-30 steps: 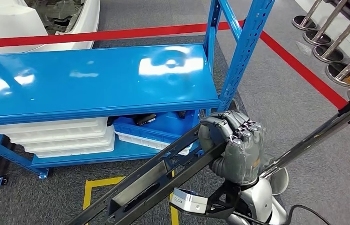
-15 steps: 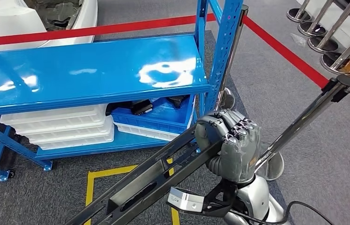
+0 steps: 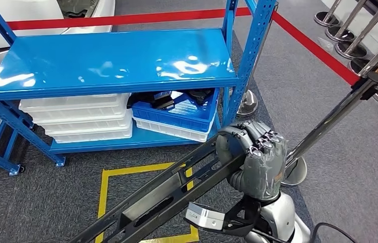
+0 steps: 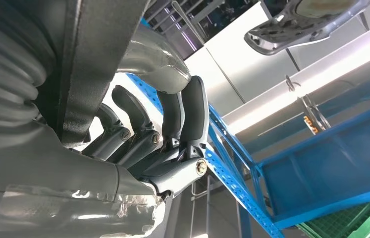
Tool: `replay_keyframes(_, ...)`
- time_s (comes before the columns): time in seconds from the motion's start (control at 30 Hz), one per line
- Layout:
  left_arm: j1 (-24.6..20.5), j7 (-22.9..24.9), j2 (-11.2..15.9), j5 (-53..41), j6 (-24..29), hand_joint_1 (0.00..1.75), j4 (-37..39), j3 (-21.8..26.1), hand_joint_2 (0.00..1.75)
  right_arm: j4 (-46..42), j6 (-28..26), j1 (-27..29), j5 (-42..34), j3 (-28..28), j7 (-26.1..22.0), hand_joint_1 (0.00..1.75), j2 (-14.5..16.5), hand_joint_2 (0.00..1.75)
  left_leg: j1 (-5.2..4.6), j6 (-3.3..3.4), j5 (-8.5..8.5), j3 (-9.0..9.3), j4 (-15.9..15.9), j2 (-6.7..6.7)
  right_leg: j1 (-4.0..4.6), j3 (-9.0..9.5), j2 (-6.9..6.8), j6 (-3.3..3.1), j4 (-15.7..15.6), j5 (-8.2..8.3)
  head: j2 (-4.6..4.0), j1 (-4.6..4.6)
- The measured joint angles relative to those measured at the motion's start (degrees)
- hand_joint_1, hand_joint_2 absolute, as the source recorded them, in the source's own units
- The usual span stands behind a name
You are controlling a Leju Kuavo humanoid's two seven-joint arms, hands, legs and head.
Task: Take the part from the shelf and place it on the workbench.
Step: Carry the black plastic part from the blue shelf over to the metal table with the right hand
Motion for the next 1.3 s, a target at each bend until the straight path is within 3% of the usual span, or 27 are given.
replay_keyframes(0.07,-0.02,0.0,0.0,-0.01,0.0,0.0,0.0,-0.02,1.75,0.02,-0.01,-0.2,-0.17,0.0,-0.25,1.75,0.03,1.75,-0.09,-0.43,1.06,-1.08,0.23,-0.04,0.25,6.43,0.09,-0.64,-8.39,1.19,0.0,0.52)
replay_keyframes(0.13,-0.06,-0.01,0.0,-0.01,0.01,0.0,0.0,-0.04,1.75,0.02,-0.02,-0.37,-0.27,0.0,-0.47,1.75,0.06,1.75,-0.12,-1.07,2.32,-1.77,0.27,-0.04,0.63,10.14,0.26,-1.14,-14.53,0.54,0.0,0.68)
replay_keyframes(0.2,-0.02,-0.01,0.0,-0.01,0.05,0.0,0.01,-0.04,1.75,0.04,-0.02,-0.34,-0.36,0.0,-0.52,1.75,0.07,1.75,-0.05,-1.83,3.36,-2.2,0.05,-0.08,0.67,10.0,0.3,-1.65,-15.84,0.96,0.0,0.6)
replay_keyframes(0.23,0.02,-0.01,0.0,-0.01,0.09,0.0,0.01,-0.04,1.75,0.07,-0.02,-0.33,-0.4,0.0,-0.53,1.75,0.07,1.75,-0.02,-2.2,2.84,-2.5,0.38,-0.16,0.59,9.5,0.21,-2.03,-15.88,1.59,0.0,0.48)
replay_keyframes(0.3,0.08,-0.01,0.0,-0.02,0.17,0.0,0.01,-0.05,1.75,0.12,-0.02,-0.34,-0.54,0.0,-0.54,1.75,0.08,1.75,0.04,-2.71,-1.36,-3.88,4.13,-0.31,0.34,8.28,-0.14,-3.01,-15.99,2.86,0.0,-0.23)
replay_keyframes(0.37,0.09,-0.01,0.0,-0.02,0.2,0.0,0.02,-0.06,1.75,0.17,-0.02,-0.33,-0.66,0.0,-0.54,1.75,0.09,1.75,0.12,-2.96,-6.88,-5.62,11.31,-0.35,0.51,6.52,-0.36,-3.6,-15.52,3.9,0.0,-1.13)
replay_keyframes(0.4,0.09,-0.01,0.0,-0.02,0.2,0.0,0.02,-0.07,1.75,0.2,-0.02,-0.31,-0.69,0.0,-0.54,1.75,0.09,1.75,0.12,-3.03,-8.08,-5.98,14.51,-0.35,0.57,5.52,-0.42,-3.67,-15.2,4.42,0.0,-1.42)
replay_keyframes(0.43,0.1,-0.01,0.0,-0.02,0.21,0.0,0.02,-0.07,1.75,0.24,-0.02,-0.31,-0.69,0.0,-0.54,1.75,0.09,1.75,0.12,-3.05,-7.86,-5.66,16.45,-0.35,0.61,4.43,-0.45,-3.65,-14.81,4.96,0.0,-1.67)
replay_keyframes(0.47,0.1,-0.01,0.0,-0.02,0.22,0.0,0.01,-0.07,1.75,0.27,-0.02,-0.31,-0.7,0.0,-0.54,1.75,0.09,1.75,0.12,-3.01,-6.49,-4.53,16.67,-0.35,0.63,3.27,-0.45,-3.58,-14.38,5.5,0.0,-1.89)
replay_keyframes(0.53,0.02,-0.02,0.01,-0.02,0.25,0.0,0.0,-0.08,1.75,0.32,-0.02,-0.31,-0.7,0.0,-0.54,1.75,0.09,1.75,0.1,-2.65,-3.88,0.36,12.08,-0.4,0.64,1.12,-0.42,-3.31,-13.45,6.47,0.0,-2.3)
replay_keyframes(0.6,-0.21,-0.1,0.01,-0.02,0.3,0.0,0.0,-0.08,1.75,0.33,-0.02,-0.33,-0.68,0.0,-0.54,1.75,0.11,1.75,-0.14,-2.11,-4.7,6.29,3.84,-0.43,0.78,-0.29,-0.45,-2.91,-12.55,7.2,0.0,-2.53)
replay_keyframes(0.63,-0.3,-0.16,0.01,-0.02,0.32,0.0,0.0,-0.08,1.75,0.33,-0.02,-0.34,-0.68,0.0,-0.54,1.75,0.12,1.75,-0.32,-1.87,-5.61,8.07,0.91,-0.44,0.81,-0.73,-0.51,-2.57,-12.28,7.66,0.0,-2.57)
replay_keyframes(0.67,-0.3,-0.2,0.01,-0.01,0.34,0.0,0.01,-0.08,1.75,0.33,-0.02,-0.36,-0.68,0.0,-0.54,1.75,0.13,1.75,-0.49,-1.66,-6.12,8.68,-0.7,-0.43,0.82,-1.06,-0.59,-2.19,-12.15,8.15,0.0,-2.57)
replay_keyframes(0.73,-0.02,-0.24,0.01,0.02,0.35,0.0,0.02,-0.08,1.75,0.34,-0.02,-0.33,-0.69,0.0,-0.54,1.75,0.14,1.75,-0.31,-0.96,-5.59,7.87,-1.09,-0.29,0.72,-1.75,-0.57,-1.34,-11.85,8.33,0.0,-2.54)
replay_keyframes(0.77,0.12,-0.26,0.02,0.03,0.35,0.0,0.02,-0.08,1.75,0.34,-0.02,-0.31,-0.7,0.0,-0.53,1.75,0.14,1.75,-0.17,-0.49,-5.04,7.29,-1.17,-0.18,0.68,-2.22,-0.48,-1.03,-10.96,7.09,0.0,-2.38)
replay_keyframes(0.87,0.11,-0.38,0.02,0.07,0.35,0.0,0.02,-0.08,1.75,0.38,-0.02,-0.27,-0.79,0.0,-0.52,1.75,0.13,1.75,-0.12,0.5,-3.17,5.09,-1.17,0.04,0.52,-4.47,-0.24,-0.47,-2.55,-0.81,0.0,-1.35)
replay_keyframes(0.9,0.11,-0.4,0.02,0.08,0.35,0.0,0.02,-0.08,1.75,0.42,-0.02,-0.26,-0.82,0.0,-0.52,1.75,0.13,1.75,-0.15,0.55,-2.57,4.25,-1.07,0.06,0.47,-4.93,-0.22,-0.34,0.7,-2.42,0.0,-1.03)
replay_keyframes(0.93,0.12,-0.4,0.02,0.08,0.35,0.0,0.02,-0.08,1.75,0.46,-0.02,-0.25,-0.85,0.0,-0.52,1.75,0.13,1.75,-0.16,0.49,-1.99,3.38,-0.92,0.07,0.41,-4.8,-0.21,-0.25,2.78,-2.55,0.0,-0.82)
replay_keyframes(0.97,0.13,-0.4,0.02,0.09,0.35,0.0,0.02,-0.08,1.75,0.51,-0.02,-0.26,-0.87,0.0,-0.52,1.75,0.13,1.75,-0.13,0.36,-1.43,2.43,-0.71,0.09,0.33,-3.86,-0.2,-0.18,3.18,-1.36,0.0,-0.59)
replay_keyframes(1.03,0.12,-0.4,0.02,0.09,0.35,0.0,0.02,-0.08,1.75,0.55,-0.02,-0.32,-0.98,0.0,-0.55,1.75,0.13,1.75,-0.01,-0.09,-0.46,0.65,-0.12,0.1,0.12,0.65,-0.2,-0.21,-1.34,1.83,0.0,-0.12)
replay_keyframes(1.1,0.07,-0.4,0.02,0.08,0.35,0.0,0.02,-0.08,1.75,0.56,-0.03,-0.54,-1.15,0.01,-0.63,1.75,0.14,1.75,-0.06,-0.74,0.35,-0.62,0.53,0.1,0.2,6.25,-0.11,-0.43,-9.4,1.88,0.0,0.47)
replay_keyframes(1.13,0.04,-0.4,0.02,0.05,0.35,0.0,0.02,-0.08,1.75,0.56,-0.03,-0.64,-1.2,0.01,-0.68,1.75,0.14,1.75,-0.1,-1.11,0.81,-0.94,0.71,0.09,0.32,7.87,-0.04,-0.67,-12.18,1.2,0.0,0.58)
replay_keyframes(1.17,0.03,-0.4,0.02,0.03,0.35,0.0,0.02,-0.08,1.75,0.57,-0.04,-0.7,-1.22,0.01,-0.72,1.75,0.14,1.75,-0.15,-1.51,1.32,-1.17,0.72,0.11,0.53,8.46,0.04,-1.0,-13.64,0.74,0.0,0.61)
replay_keyframes(1.23,0.07,-0.4,0.03,0.01,0.35,0.0,0.02,-0.08,1.75,0.58,-0.04,-0.71,-1.23,0.0,-0.75,1.75,0.14,1.75,-0.04,-2.32,1.9,-1.52,0.73,0.03,0.52,7.84,-0.01,-2.05,-14.04,1.36,0.0,0.26)
replay_keyframes(1.3,0.13,-0.4,0.04,0.01,0.35,0.0,0.02,-0.08,1.75,0.6,-0.04,-0.71,-1.28,0.01,-0.77,1.75,0.16,1.75,0.09,-2.95,-0.78,-2.63,3.1,-0.13,0.37,6.76,-0.18,-3.22,-14.26,2.51,0.0,-0.37)
